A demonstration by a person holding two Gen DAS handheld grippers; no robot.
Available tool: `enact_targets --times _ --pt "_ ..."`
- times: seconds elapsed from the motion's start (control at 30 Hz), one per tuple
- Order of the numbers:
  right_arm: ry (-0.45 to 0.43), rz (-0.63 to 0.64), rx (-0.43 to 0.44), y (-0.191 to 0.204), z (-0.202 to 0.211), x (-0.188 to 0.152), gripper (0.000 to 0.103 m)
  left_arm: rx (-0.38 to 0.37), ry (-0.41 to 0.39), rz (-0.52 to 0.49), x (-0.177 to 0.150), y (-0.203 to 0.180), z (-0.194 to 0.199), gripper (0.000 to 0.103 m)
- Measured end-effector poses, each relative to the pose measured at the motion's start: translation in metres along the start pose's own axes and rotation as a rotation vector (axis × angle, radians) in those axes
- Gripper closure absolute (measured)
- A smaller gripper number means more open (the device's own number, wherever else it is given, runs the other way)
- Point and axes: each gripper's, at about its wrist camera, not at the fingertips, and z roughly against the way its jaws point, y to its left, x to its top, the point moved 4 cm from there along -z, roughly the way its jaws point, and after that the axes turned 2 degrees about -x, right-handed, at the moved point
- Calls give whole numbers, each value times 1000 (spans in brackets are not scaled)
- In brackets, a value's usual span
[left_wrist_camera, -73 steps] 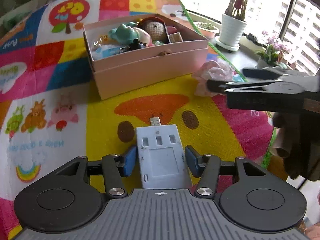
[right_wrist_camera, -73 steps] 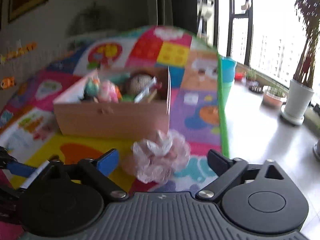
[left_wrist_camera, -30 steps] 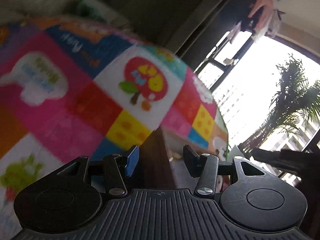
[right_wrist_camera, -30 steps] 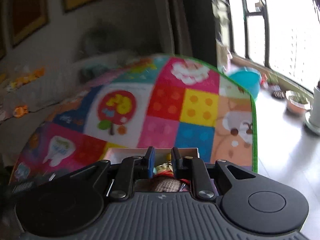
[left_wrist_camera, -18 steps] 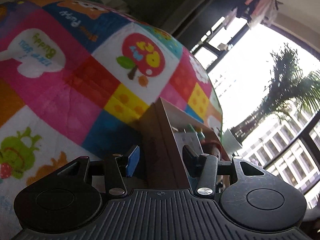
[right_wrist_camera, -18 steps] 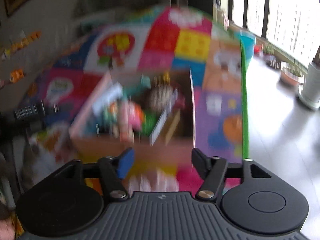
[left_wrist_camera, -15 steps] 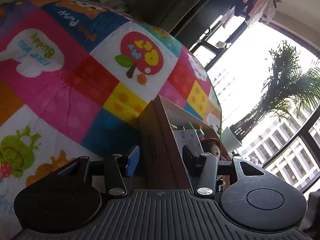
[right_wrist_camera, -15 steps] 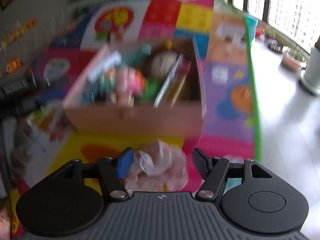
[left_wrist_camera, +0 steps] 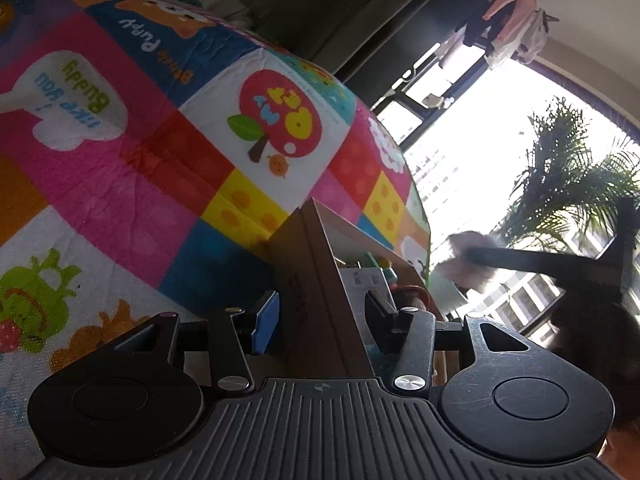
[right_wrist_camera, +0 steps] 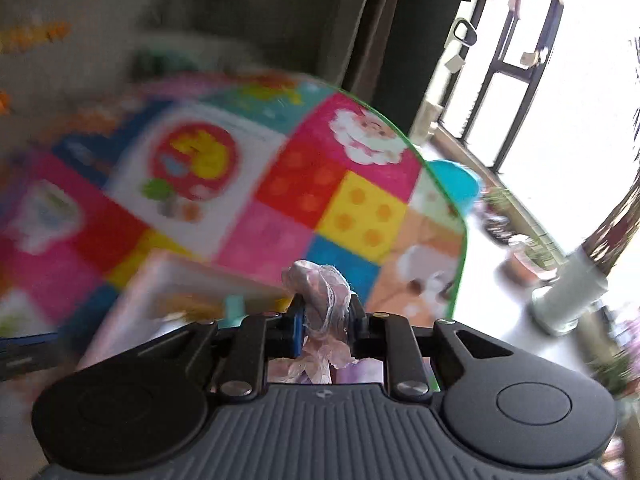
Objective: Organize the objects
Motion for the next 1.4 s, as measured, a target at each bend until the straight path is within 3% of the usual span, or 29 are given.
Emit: enact_targets --times 0.17,0.33,0.37,0.4,0.43,0.53,0.6,0.63,0.73,0.83,1.03,1.1,1.23,1.4 --pt "225 30 19 22 -85 2 83 -6 -7 22 3 3 2 51" --pt "304 23 11 29 -114 -2 83 -8 2 41 4 7 -1 51" --pt "317 3 23 24 -113 -1 78 -8 5 45 4 8 -1 51" --pt "324 -19 37 19 -111 -1 68 -8 6 48 4 8 -1 51" --pt "319 -40 52 13 -106 0 67 -7 7 51 4 7 -1 51" --pt "247 -110 99 -8 -79 4 48 -8 2 46 9 2 2 51" --pt "190 -145 110 -19 -64 7 46 4 1 31 13 -5 3 51" --pt "175 -169 127 -24 -59 7 48 11 9 22 14 -10 3 51" --pt "202 -279 192 -33 -73 4 86 33 46 -22 16 -26 3 51" --pt "288 -422 287 -31 -108 -10 87 54 77 -93 14 -45 5 51" --pt "325 -433 212 -19 -128 -21 87 167 148 -177 13 -57 2 51" --pt "291 -436 233 -28 -112 -25 84 197 177 -197 11 -59 -2 51" --pt "122 -474 289 -63 -49 -29 70 218 224 -226 1 -67 -15 51" --pt "-27 -312 292 -70 25 -76 69 338 263 -282 -11 -65 -34 51"
